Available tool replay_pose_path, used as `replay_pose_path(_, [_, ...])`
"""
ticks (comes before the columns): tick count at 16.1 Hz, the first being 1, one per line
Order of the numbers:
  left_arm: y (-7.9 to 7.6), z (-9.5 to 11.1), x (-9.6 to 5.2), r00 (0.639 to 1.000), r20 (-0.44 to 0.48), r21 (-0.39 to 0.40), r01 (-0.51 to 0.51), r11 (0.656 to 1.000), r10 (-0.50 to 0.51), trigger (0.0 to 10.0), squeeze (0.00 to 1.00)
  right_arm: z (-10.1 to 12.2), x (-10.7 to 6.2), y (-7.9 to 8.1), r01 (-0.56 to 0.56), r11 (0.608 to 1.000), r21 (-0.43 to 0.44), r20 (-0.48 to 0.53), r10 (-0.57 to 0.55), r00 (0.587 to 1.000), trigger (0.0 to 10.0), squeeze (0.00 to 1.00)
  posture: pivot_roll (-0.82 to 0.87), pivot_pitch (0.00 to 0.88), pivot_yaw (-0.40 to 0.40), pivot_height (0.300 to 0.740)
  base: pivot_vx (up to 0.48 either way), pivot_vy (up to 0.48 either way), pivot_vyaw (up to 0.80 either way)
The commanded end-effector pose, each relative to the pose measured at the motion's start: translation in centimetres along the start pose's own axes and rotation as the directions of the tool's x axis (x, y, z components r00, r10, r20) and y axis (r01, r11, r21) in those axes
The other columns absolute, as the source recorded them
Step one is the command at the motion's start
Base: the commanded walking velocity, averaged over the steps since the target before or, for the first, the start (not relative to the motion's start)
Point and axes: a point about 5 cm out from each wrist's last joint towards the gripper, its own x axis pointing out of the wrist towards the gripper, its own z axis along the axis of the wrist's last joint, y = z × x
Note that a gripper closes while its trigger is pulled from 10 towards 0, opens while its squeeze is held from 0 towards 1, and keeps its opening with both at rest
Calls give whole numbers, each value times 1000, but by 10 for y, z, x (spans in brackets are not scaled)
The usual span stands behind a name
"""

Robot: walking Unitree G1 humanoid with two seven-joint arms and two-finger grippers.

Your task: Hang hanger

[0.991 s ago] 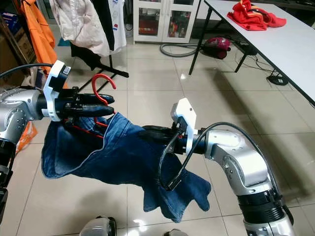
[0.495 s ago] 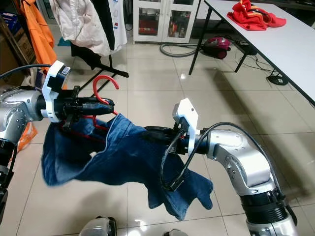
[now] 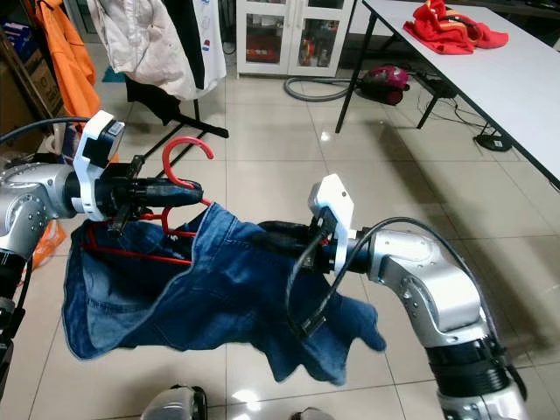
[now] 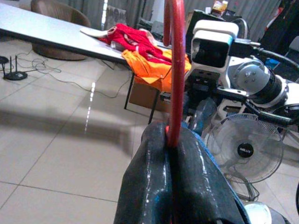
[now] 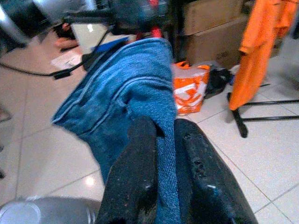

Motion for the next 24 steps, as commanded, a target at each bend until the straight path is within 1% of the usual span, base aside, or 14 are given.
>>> replay_pose_path(1, [-2, 7, -1, 1000, 11, 34, -3, 999, 3, 0, 0, 4, -3, -7, 45, 999, -12, 27, -44, 999, 10000, 1000, 18, 65, -28, 740, 0, 0, 0])
replay_pose_path(5, [-2, 7, -2, 1000, 7, 35, -7, 999, 7, 0, 0, 2, -8, -21, 146, 989, 12, 56, -146, 988, 10000, 1000, 19, 66, -27, 740, 0, 0, 0])
replay_pose_path(9, [-2, 5, -2, 1000, 2, 31, -15, 999, 15, 0, 0, 13, -13, -42, 313, 950, 20, 148, -312, 938, 10000, 1000, 20, 62, -27, 740, 0, 0, 0])
replay_pose_path(11, [-2, 2, -3, 1000, -3, 25, -26, 999, 26, 0, 0, 20, -19, -55, 433, 901, 26, 198, -429, 881, 10000, 1000, 20, 59, -28, 740, 0, 0, 0])
replay_pose_path(13, [0, -2, -3, 998, -7, 19, -61, 998, 61, 0, 0, 24, -26, -68, 553, 832, 28, 229, -544, 807, 10000, 1000, 21, 55, -27, 740, 0, 0, 0])
replay_pose_path(14, [4, -10, -3, 992, -10, 13, -124, 992, 124, 0, 0, 24, -29, -75, 647, 762, 12, 245, -630, 737, 10000, 1000, 22, 53, -29, 740, 0, 0, 0])
replay_pose_path(15, [5, -11, -3, 991, -10, 13, -133, 991, 133, 0, 0, 24, -29, -76, 659, 752, 8, 247, -640, 728, 10000, 1000, 23, 53, -29, 740, 0, 0, 0])
replay_pose_path(17, [19, -17, -1, 948, 38, -13, -314, 949, 315, 0, 0, 18, -28, -82, 766, 643, -6, 253, -740, 624, 10000, 1000, 24, 50, -31, 740, 0, 0, 0])
replay_pose_path(18, [25, -17, -1, 917, 64, -32, -392, 919, 393, 0, 0, 15, -26, -82, 778, 629, 4, 248, -754, 608, 10000, 1000, 26, 48, -33, 740, 0, 0, 0])
replay_pose_path(19, [30, -16, -1, 887, 83, -52, -452, 891, 455, 0, 0, 13, -23, -81, 777, 630, 11, 243, -755, 609, 10000, 898, 26, 47, -34, 740, 0, 0, 0])
replay_pose_path(20, [34, -17, 0, 851, 94, -70, -512, 856, 517, 0, 0, 10, -19, -80, 772, 636, 13, 244, -751, 614, 10000, 0, 28, 45, -36, 740, 0, 0, 0])
replay_pose_path(21, [41, -19, 1, 785, 100, -108, -603, 791, 612, 0, 0, 8, -14, -77, 764, 646, 18, 245, -743, 623, 10000, 0, 28, 44, -37, 740, 0, 0, 0])
replay_pose_path(23, [48, -20, 3, 693, 127, -167, -691, 704, 710, 0, 0, 4, -7, -73, 755, 655, 28, 247, -737, 630, 10000, 0, 29, 43, -42, 740, 0, 0, 0])
replay_pose_path(24, [51, -17, 5, 620, 150, -206, -742, 638, 770, 0, 0, 2, -3, -71, 753, 656, 45, 245, -738, 628, 10000, 0, 33, 43, -44, 740, 0, 0, 0])
